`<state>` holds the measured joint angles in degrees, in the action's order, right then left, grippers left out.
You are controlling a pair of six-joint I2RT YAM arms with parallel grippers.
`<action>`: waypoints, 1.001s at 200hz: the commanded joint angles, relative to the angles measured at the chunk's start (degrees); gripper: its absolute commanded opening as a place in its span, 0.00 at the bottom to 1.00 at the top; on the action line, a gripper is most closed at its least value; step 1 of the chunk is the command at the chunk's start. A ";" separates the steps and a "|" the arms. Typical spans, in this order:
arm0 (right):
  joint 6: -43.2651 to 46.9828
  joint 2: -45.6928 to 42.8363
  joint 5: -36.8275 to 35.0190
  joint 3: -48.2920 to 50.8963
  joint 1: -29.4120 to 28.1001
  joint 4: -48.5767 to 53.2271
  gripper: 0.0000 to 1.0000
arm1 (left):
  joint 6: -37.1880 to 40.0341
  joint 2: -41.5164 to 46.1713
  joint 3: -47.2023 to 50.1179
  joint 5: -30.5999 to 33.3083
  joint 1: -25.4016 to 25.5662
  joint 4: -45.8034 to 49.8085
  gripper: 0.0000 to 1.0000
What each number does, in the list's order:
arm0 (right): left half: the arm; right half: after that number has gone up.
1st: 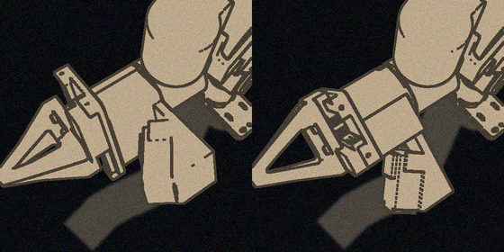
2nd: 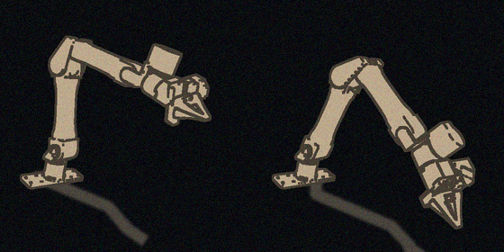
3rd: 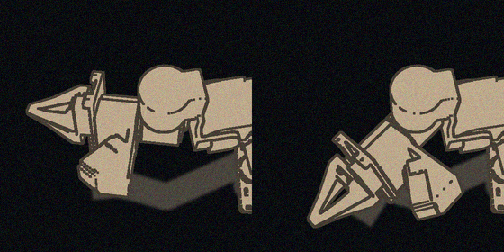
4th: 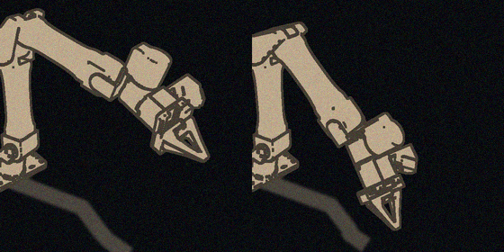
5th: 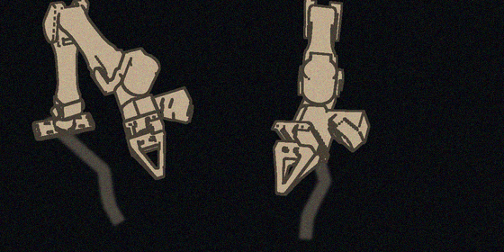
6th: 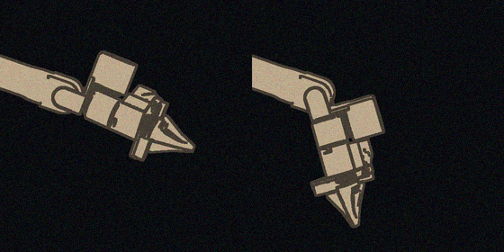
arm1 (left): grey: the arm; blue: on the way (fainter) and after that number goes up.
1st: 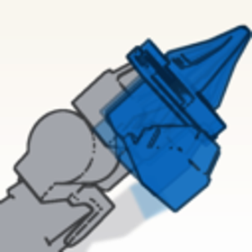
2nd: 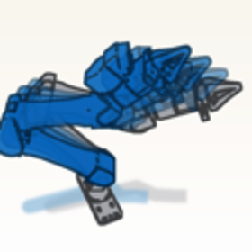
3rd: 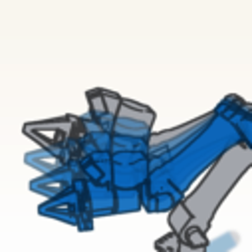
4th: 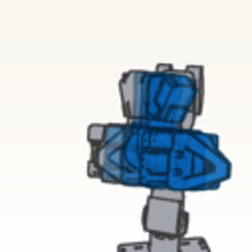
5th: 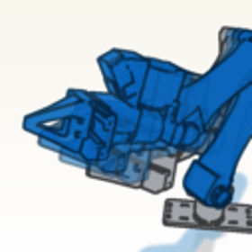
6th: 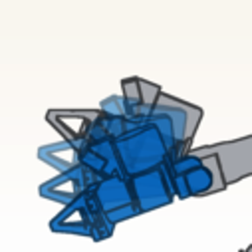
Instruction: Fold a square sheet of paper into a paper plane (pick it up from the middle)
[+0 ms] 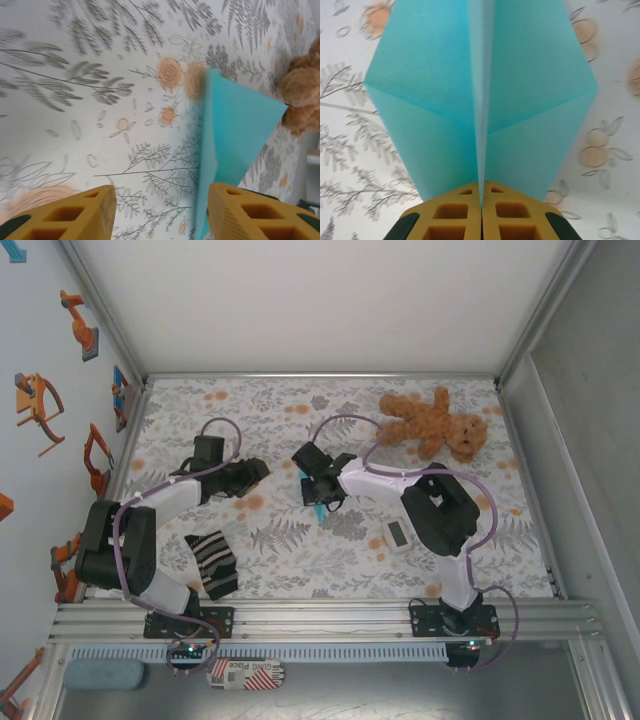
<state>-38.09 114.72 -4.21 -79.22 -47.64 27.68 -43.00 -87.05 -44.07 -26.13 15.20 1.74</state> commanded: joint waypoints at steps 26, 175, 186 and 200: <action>3.67 2.00 -3.00 -5.53 5.14 3.12 0.07 | 3.45 6.22 0.27 10.98 -0.91 10.19 0.72; 4.39 9.16 -1.90 -10.43 9.67 4.31 0.18 | 3.71 5.53 1.01 12.35 -0.96 11.07 0.84; 4.26 9.58 -1.94 -10.50 9.67 4.31 0.19 | 3.63 5.39 1.01 12.18 -0.88 10.95 0.84; 4.02 10.15 -2.03 -10.36 9.67 4.31 0.19 | 3.63 5.35 1.07 12.07 -0.85 10.93 0.84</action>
<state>-34.20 122.48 -5.48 -88.29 -38.26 30.48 -40.16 -81.28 -43.70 -13.10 14.55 12.67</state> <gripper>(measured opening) 0.187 0.836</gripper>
